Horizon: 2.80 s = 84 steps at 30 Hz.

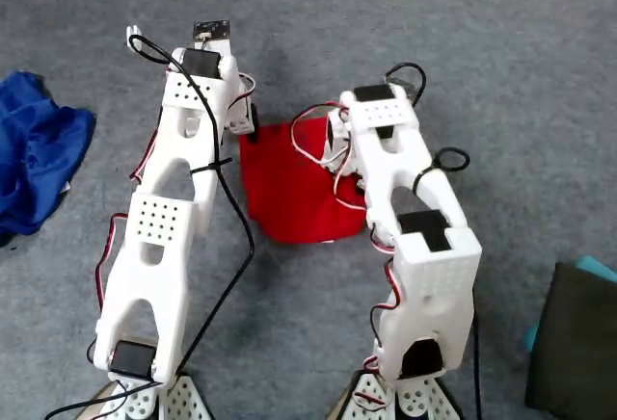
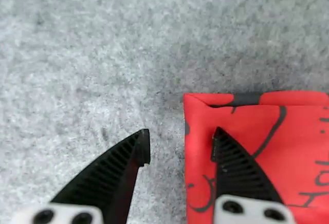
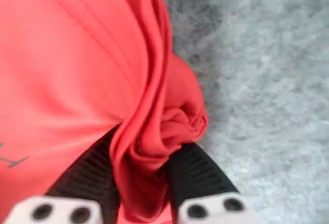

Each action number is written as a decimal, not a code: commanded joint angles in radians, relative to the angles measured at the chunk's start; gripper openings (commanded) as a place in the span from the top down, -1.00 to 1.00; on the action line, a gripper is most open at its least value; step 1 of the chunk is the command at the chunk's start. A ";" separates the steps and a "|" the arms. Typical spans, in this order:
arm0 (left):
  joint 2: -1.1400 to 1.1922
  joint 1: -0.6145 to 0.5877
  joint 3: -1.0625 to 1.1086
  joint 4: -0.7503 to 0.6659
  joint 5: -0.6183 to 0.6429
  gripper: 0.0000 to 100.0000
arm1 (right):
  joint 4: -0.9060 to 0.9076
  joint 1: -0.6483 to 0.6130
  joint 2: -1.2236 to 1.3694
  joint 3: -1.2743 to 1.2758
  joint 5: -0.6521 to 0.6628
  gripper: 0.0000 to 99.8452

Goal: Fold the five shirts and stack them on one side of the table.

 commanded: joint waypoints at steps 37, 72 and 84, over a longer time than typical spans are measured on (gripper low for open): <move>-0.008 -0.282 -0.060 -0.141 0.292 0.59 | 0.351 1.300 -0.521 -0.074 0.667 0.99; -0.048 -0.273 -0.302 0.012 0.068 0.59 | 0.350 1.727 -0.300 -0.360 0.999 0.00; -0.624 -0.376 0.190 0.014 -0.170 0.60 | 0.350 1.616 -0.650 -0.351 1.040 0.02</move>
